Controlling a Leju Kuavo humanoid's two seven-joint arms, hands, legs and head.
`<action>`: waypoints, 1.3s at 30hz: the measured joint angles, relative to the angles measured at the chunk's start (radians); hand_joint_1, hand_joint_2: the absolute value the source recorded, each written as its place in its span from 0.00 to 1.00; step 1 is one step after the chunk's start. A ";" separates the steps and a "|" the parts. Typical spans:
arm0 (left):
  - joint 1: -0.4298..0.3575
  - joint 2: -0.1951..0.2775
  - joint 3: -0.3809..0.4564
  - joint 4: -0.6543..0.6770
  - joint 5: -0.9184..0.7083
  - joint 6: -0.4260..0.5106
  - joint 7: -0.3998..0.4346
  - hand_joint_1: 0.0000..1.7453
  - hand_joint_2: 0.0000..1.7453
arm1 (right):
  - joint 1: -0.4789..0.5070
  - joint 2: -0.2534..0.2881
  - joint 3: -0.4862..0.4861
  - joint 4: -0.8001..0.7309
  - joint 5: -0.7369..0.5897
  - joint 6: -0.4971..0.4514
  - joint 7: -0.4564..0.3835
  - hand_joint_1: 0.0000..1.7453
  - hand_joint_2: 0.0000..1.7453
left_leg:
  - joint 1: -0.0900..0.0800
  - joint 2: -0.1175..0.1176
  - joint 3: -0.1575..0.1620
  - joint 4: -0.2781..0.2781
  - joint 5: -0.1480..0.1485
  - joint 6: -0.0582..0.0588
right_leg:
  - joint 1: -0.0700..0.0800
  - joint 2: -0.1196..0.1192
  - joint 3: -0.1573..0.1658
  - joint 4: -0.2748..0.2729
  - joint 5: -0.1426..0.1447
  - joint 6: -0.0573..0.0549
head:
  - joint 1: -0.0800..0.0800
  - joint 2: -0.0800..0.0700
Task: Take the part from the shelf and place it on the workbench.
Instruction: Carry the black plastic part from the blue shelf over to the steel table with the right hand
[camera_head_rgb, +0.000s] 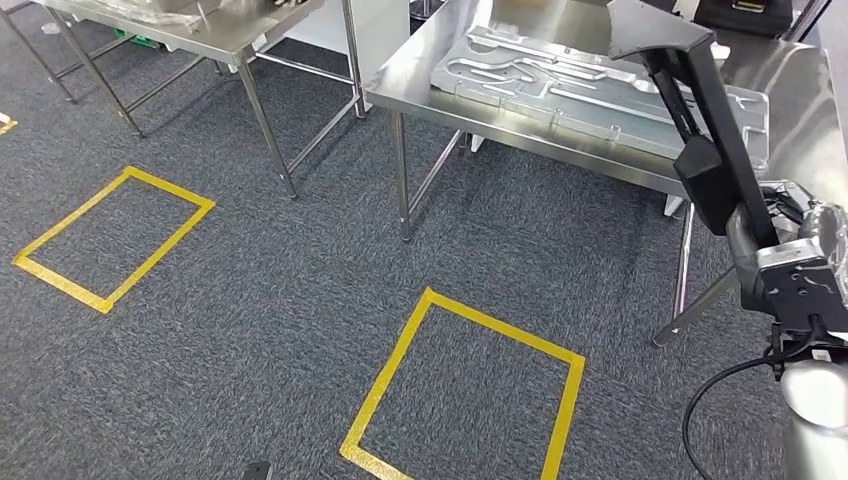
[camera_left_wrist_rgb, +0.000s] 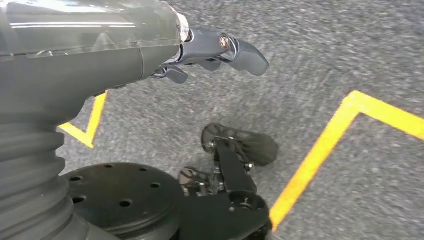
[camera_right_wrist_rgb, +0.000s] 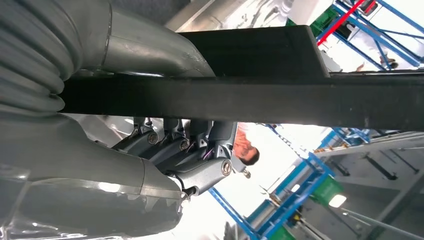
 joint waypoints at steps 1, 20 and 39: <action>-0.001 0.000 0.000 0.000 0.000 0.001 0.000 0.00 1.00 | -0.008 0.000 0.001 0.003 0.008 0.002 0.003 1.00 1.00 | -0.002 -0.002 0.003 -0.020 0.018 0.006 | 0.001 0.001 0.005 0.001 -0.003 0.007 | 0.000 0.000; -0.004 -0.010 0.000 0.000 0.013 0.003 0.001 0.00 1.00 | -0.110 -0.001 0.025 0.039 0.088 0.023 0.046 1.00 1.00 | -0.005 -0.007 0.146 -0.004 -0.084 -0.001 | 0.003 -0.043 -0.098 -0.004 0.090 -0.002 | 0.001 0.000; 0.004 0.004 -0.001 0.000 0.015 -0.027 -0.010 0.00 1.00 | -0.805 -0.088 0.429 0.484 0.252 0.575 0.140 1.00 1.00 | -0.006 -0.016 0.039 -0.057 0.023 0.038 | -0.002 -0.036 -0.140 0.247 -0.084 0.037 | 0.001 0.000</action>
